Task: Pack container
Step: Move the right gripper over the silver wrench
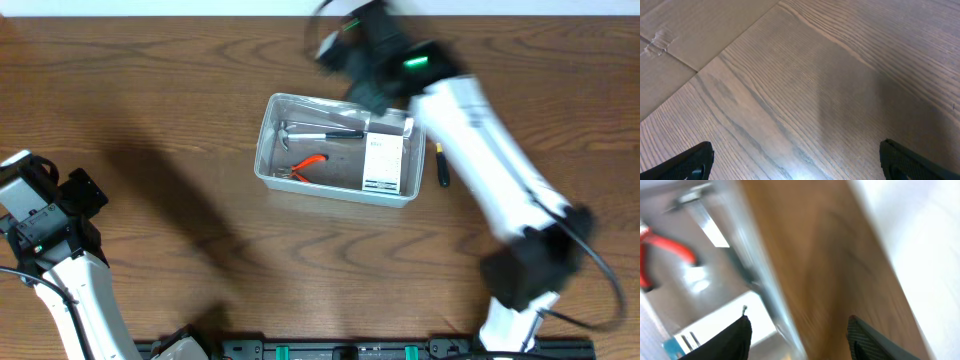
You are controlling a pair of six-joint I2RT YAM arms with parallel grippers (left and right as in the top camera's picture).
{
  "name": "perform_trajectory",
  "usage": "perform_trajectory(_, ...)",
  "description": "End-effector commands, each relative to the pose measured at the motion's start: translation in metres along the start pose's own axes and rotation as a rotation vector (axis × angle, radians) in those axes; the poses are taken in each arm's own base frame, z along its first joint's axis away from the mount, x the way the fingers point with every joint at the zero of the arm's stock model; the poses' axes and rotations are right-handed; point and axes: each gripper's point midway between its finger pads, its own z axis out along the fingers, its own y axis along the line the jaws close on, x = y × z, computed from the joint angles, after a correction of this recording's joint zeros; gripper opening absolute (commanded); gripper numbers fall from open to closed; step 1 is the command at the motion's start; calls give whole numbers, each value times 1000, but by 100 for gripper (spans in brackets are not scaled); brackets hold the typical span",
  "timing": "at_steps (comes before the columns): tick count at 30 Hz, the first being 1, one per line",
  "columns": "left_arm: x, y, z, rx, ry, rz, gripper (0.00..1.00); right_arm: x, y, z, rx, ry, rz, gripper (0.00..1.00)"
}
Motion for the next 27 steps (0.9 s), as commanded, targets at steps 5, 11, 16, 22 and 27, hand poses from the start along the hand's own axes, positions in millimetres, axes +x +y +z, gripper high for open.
perform_trajectory(5,-2,1,0,-1,-2,6,98,98,-84,-32,-86,26,740,55)
perform_trajectory(11,-2,1,0,-1,-2,6,98,183,-79,12,-144,248,1075,38)
perform_trajectory(16,-2,1,0,-1,-2,6,98,246,-47,51,-81,509,1160,39)
perform_trajectory(22,-2,1,0,-1,-2,6,98,274,-22,82,-88,581,1173,43)
perform_trajectory(27,-2,1,0,-1,-2,6,98,280,-15,97,-88,560,1140,43)
